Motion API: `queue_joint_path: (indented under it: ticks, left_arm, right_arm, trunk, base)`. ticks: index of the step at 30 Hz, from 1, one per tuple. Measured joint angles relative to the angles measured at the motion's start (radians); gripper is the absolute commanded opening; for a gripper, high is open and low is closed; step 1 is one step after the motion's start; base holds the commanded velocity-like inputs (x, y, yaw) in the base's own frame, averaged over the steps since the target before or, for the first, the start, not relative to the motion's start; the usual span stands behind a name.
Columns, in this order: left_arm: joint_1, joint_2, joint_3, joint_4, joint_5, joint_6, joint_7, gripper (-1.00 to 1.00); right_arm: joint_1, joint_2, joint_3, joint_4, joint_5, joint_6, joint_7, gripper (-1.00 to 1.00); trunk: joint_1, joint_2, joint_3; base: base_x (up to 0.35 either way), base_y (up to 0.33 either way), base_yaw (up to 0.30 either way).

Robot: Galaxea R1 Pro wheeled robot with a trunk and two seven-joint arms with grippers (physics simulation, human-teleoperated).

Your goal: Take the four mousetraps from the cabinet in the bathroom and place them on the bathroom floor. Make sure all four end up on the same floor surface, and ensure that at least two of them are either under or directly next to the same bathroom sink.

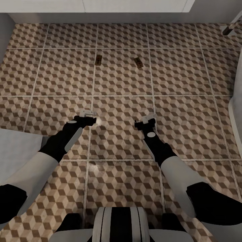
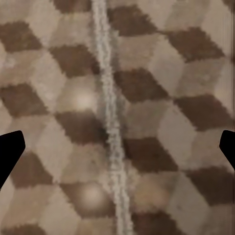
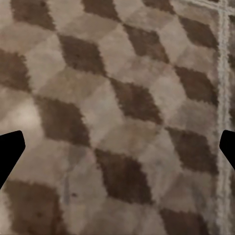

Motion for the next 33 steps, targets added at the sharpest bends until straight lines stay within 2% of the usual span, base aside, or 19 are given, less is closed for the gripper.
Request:
queue_joint_path:
  ticks: [6, 33]
  left_arm:
    - [0.0, 0.0, 0.0, -0.009, 0.0, 0.0, 0.001, 1.0]
    - [0.0, 0.0, 0.0, 0.017, 0.001, 0.002, 0.002, 1.0]
  right_arm:
    - [0.0, -0.002, 0.0, 0.0, 0.0, -0.001, 0.0, 1.0]
    - [0.0, -0.005, 0.005, 0.0, 0.0, -0.002, 0.0, 1.0]
  trunk:
    - [0.0, 0.0, 0.0]
    - [-0.012, 0.006, 0.104]
  base:
    - [0.0, 0.0, 0.0]
    - [0.0, 0.0, 0.0]
